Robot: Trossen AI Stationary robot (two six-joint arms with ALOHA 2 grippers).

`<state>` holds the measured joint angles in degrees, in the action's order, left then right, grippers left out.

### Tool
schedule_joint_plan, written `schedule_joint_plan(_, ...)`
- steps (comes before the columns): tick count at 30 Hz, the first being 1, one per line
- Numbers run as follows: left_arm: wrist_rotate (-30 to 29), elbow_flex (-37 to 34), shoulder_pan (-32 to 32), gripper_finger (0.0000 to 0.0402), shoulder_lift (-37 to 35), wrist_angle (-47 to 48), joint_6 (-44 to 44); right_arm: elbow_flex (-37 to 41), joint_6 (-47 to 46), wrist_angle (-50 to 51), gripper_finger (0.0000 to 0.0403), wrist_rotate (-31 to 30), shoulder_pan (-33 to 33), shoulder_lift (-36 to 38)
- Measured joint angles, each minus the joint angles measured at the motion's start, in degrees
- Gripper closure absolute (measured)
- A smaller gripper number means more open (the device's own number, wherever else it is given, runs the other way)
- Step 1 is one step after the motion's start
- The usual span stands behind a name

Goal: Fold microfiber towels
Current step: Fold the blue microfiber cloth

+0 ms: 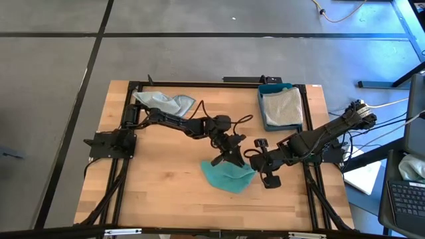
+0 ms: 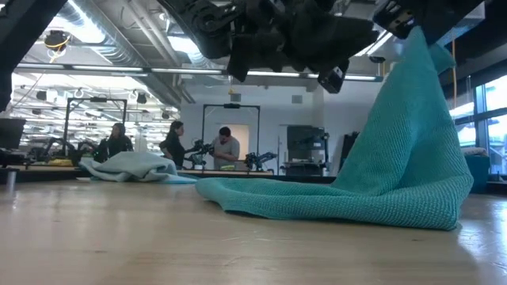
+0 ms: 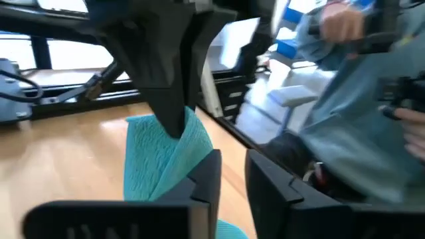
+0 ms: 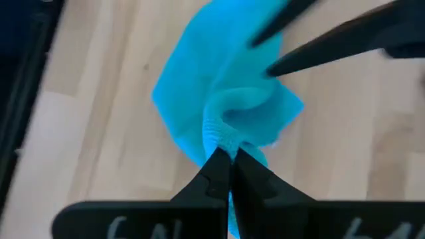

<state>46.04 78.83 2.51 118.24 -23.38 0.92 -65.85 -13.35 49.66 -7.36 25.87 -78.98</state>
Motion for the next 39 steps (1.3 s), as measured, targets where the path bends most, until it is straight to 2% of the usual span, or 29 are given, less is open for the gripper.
schedule_joint_plan(2,-3.1,0.0,-0.78,0.0323,0.0,0.25,-1.01,-0.01,0.14,-0.13,0.0395,-2.69,-0.02,0.0)
schedule_joint_plan(5,-4.62,0.0,-1.47,0.0298,0.0,-0.62,-2.18,-0.01,0.24,-1.06,0.0395,-5.49,-0.13,0.0)
schedule_joint_plan(9,-8.27,0.0,-2.38,0.0282,0.0,-4.21,-1.08,-0.01,0.38,-2.04,0.0395,-6.5,-0.26,0.0)
schedule_joint_plan(15,-16.55,-0.01,-4.23,0.0287,0.0,-4.83,-1.5,0.01,0.55,-0.89,0.0395,-7.91,-0.2,0.0)
schedule_joint_plan(24,-17.43,0.0,-5.02,0.0295,0.07,-3.12,-1.08,0.01,0.06,-0.88,0.0395,-11.23,-0.26,0.0)
schedule_joint_plan(32,-27.43,0.0,-5.04,0.0295,0.11,3.35,-4.27,0.01,0.09,-0.21,0.0395,-11.42,-0.27,0.0)
schedule_joint_plan(39,-32.27,0.04,-4.79,0.0295,-0.72,5.59,-4.67,-0.03,-0.06,0.35,0.0395,-11.84,-0.27,0.0)
